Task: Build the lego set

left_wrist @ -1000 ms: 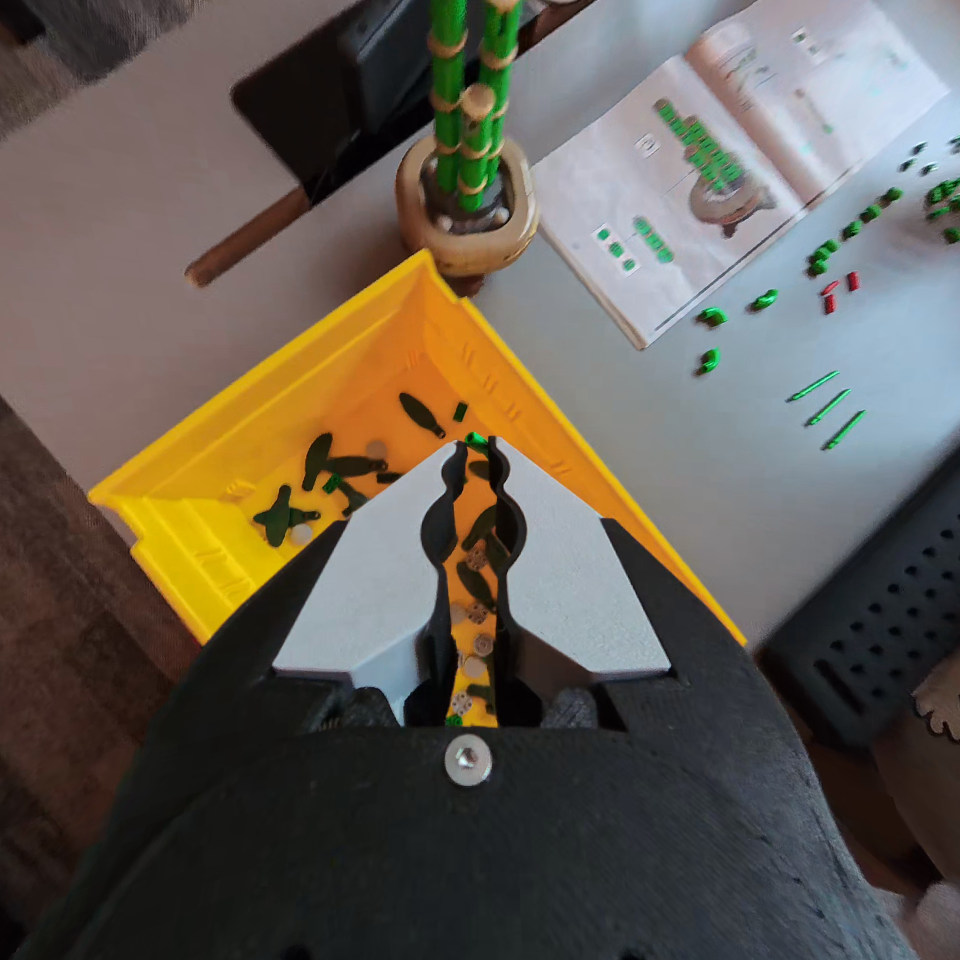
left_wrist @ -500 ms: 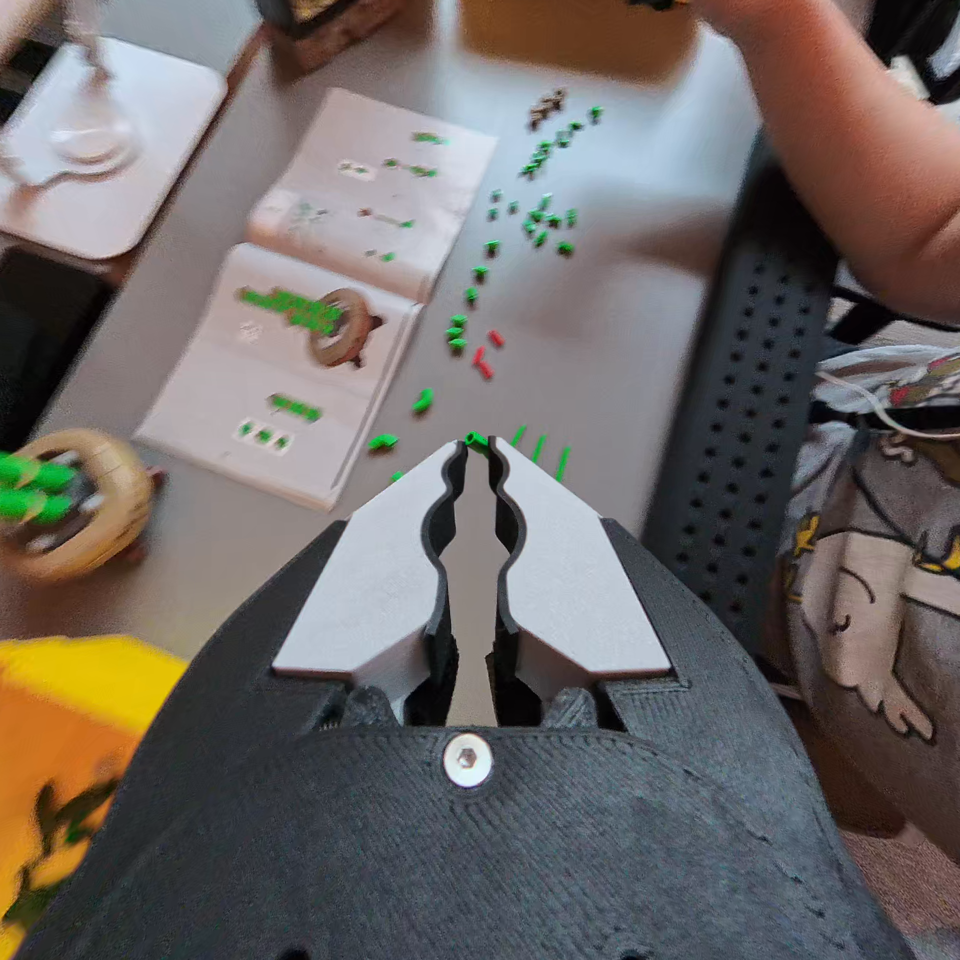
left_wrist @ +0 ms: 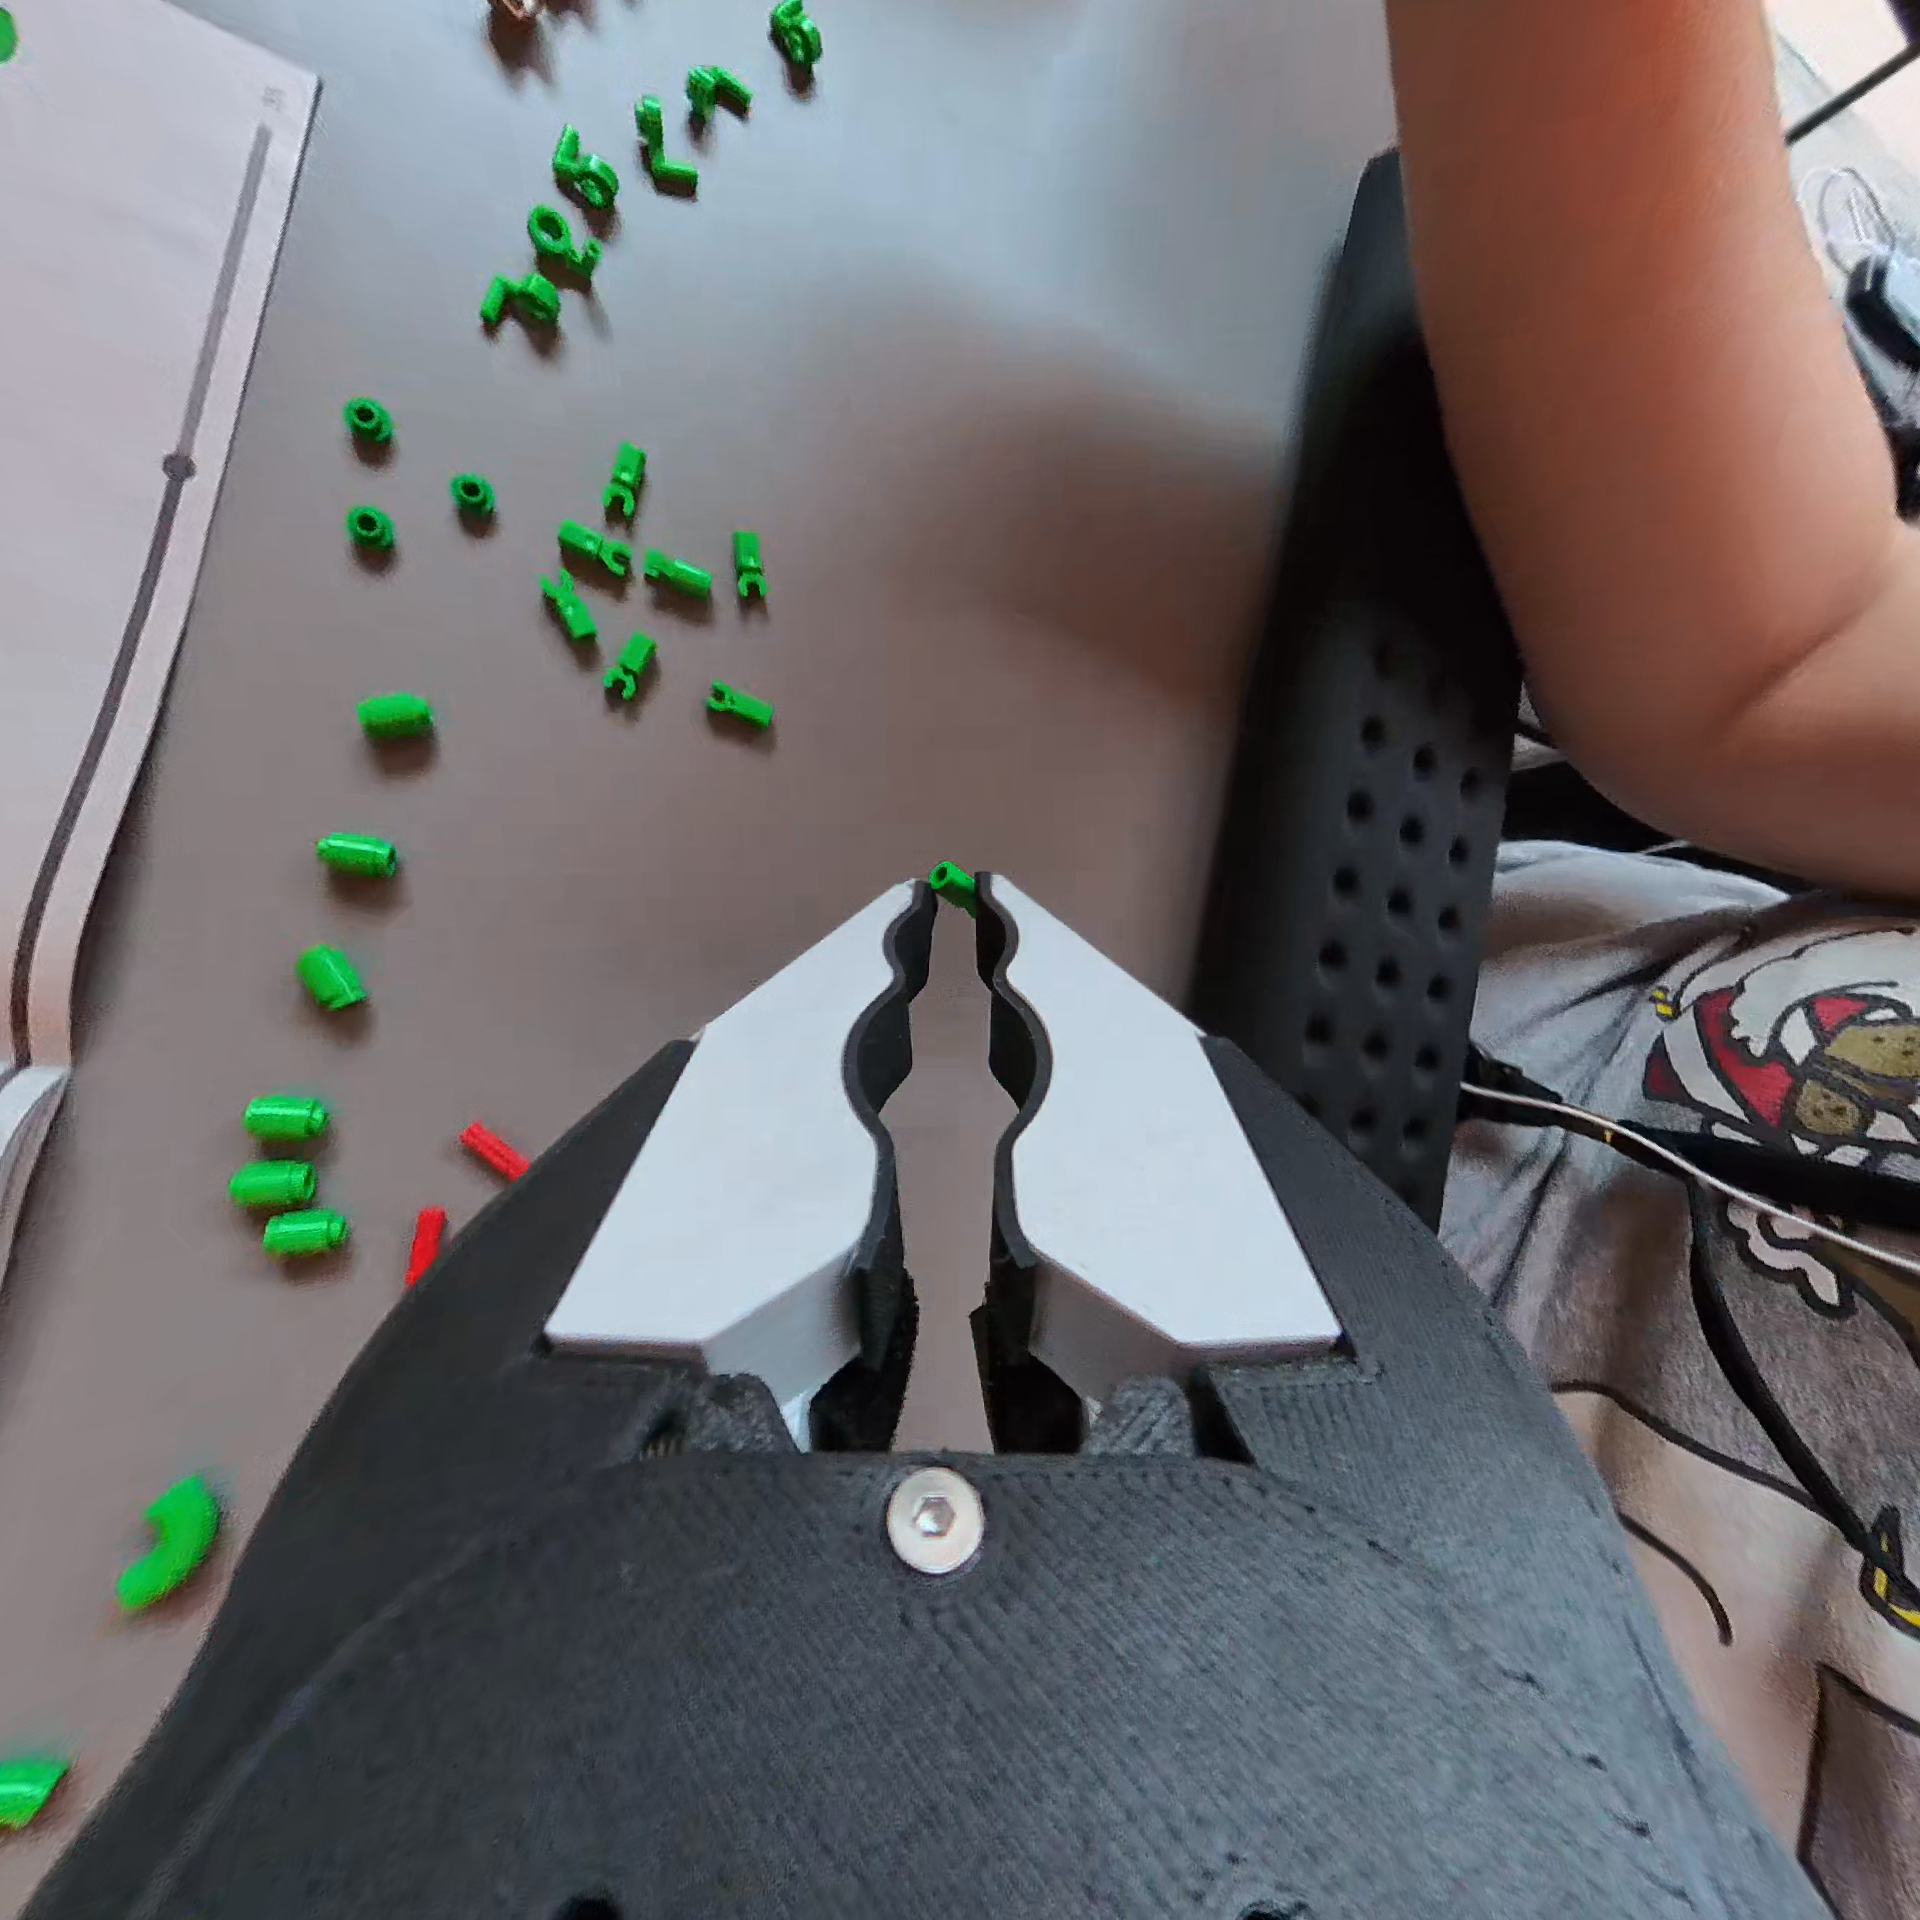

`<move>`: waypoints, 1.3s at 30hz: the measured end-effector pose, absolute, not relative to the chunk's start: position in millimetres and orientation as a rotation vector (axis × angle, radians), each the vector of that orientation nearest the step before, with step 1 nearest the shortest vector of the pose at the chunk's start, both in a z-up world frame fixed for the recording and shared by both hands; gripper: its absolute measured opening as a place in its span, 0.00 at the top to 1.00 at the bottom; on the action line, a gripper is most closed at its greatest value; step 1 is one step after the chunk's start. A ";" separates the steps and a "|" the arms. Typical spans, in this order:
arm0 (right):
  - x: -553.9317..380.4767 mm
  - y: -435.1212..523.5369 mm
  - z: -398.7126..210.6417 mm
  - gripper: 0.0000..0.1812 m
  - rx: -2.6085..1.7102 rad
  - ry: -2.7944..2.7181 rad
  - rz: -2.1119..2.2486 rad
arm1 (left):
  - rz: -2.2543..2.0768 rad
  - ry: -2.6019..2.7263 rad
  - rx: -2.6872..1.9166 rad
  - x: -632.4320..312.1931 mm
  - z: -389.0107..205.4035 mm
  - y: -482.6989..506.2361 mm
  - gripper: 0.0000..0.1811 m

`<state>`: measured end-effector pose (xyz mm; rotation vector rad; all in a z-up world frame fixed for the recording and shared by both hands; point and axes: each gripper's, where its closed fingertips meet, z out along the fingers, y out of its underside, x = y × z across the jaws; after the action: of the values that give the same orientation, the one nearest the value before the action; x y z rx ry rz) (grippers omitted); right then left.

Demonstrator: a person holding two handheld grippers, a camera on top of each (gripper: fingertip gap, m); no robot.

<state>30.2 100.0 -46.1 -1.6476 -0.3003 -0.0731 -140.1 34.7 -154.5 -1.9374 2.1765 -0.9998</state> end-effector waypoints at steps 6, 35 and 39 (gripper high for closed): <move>15.5 106.8 -67.2 1.00 -1.765 -0.358 0.017 | -0.963 2.118 -2.029 -130.0 -160.4 53.3 0.97; -22.3 82.0 -155.4 1.00 -2.223 -0.689 0.148 | -0.753 2.244 -2.134 -79.6 -201.6 47.5 0.96; -24.9 81.2 -153.2 1.00 -2.211 -0.707 0.143 | -0.731 2.260 -2.106 -78.5 -202.7 47.1 0.96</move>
<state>-24.9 81.2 -153.2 -2.2115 -0.7074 0.1431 -78.5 47.1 -202.7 -2.1059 2.2604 -0.7311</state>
